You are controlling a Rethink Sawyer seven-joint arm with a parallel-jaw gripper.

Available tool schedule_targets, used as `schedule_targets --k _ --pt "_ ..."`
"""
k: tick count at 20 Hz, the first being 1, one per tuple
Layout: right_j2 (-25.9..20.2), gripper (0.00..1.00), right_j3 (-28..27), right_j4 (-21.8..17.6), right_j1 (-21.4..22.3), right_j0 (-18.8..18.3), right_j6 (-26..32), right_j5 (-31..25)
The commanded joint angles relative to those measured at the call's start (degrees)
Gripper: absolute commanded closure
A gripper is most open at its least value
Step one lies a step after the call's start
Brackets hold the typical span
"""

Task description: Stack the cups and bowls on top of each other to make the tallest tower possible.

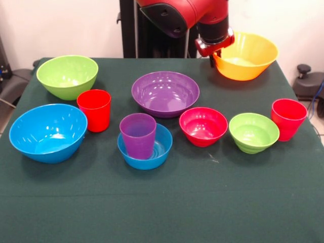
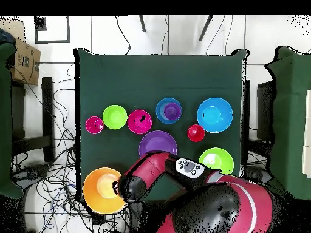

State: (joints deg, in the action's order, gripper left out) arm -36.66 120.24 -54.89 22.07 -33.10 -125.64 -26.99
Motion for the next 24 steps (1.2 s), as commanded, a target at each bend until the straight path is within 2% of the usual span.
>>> schedule_targets --k 1,6,12,14,17,24 --pt "-1.75 1.0 -3.81 -3.38 -2.2 0.45 8.42 1.43" --pt "-2.48 1.0 -3.83 -1.74 -2.18 -0.46 10.65 -1.29" --pt "-6.36 1.0 -3.37 5.7 0.52 -4.03 16.16 -9.88" --pt "-8.24 1.0 -3.32 8.03 1.06 -5.51 20.04 -14.06" --pt "-9.68 1.0 -3.36 9.19 2.47 -7.0 23.78 -18.46" --pt "-12.57 1.0 -3.2 11.81 2.96 -11.65 28.22 -25.5"
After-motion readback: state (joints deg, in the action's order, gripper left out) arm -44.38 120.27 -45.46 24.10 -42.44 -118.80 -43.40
